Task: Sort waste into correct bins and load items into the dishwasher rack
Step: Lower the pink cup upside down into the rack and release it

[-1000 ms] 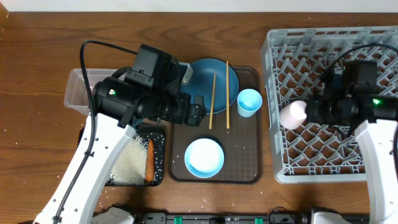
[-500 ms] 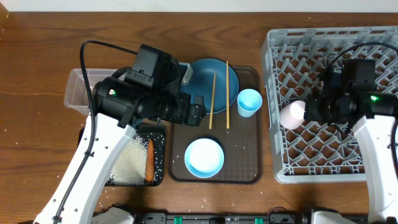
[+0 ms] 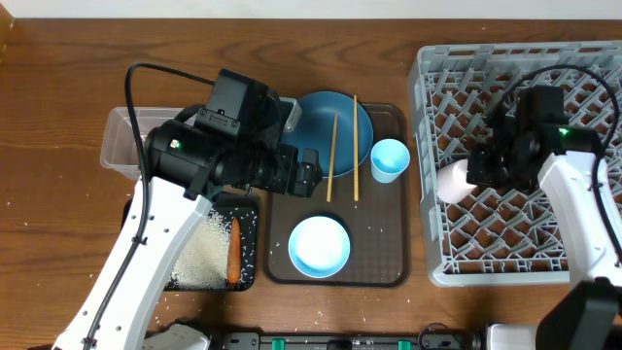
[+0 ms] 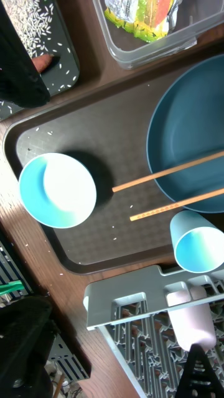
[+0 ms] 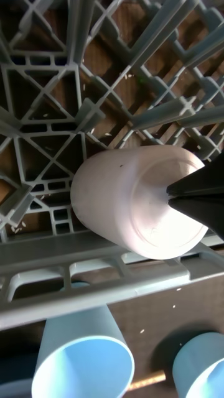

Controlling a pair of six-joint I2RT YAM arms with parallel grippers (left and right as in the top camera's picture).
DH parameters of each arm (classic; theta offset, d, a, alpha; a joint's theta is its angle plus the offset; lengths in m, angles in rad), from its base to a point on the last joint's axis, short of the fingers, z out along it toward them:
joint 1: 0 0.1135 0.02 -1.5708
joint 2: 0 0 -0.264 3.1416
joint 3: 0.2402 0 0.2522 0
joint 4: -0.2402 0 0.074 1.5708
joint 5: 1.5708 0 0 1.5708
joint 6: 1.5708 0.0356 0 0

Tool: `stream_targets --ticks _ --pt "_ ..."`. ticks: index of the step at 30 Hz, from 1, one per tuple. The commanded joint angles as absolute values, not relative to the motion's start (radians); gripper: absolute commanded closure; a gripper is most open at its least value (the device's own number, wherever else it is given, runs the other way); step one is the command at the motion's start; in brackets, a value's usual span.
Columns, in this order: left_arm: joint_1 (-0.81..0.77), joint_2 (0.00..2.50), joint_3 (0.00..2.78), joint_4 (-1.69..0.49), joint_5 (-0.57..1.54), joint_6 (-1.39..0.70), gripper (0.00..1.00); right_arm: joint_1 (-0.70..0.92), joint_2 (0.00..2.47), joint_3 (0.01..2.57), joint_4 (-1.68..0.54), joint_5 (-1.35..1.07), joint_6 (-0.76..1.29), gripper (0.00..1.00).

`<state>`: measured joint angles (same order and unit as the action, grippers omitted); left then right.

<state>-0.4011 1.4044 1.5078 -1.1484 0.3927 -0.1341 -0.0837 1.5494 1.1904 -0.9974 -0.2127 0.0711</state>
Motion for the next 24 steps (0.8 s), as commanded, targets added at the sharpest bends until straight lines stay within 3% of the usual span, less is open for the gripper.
stream_targets --ticks 1,11,24 --pt "-0.399 1.403 1.509 -1.151 0.391 -0.135 0.01 -0.070 1.618 1.182 -1.002 -0.208 0.069 0.99" --pt "-0.399 1.403 1.509 -1.151 0.391 -0.135 0.01 -0.071 1.700 1.182 -0.995 -0.207 0.069 0.99" --pt "-0.399 1.403 1.509 -1.151 0.391 -0.135 0.01 -0.071 1.610 1.258 -1.055 -0.208 0.069 0.99"
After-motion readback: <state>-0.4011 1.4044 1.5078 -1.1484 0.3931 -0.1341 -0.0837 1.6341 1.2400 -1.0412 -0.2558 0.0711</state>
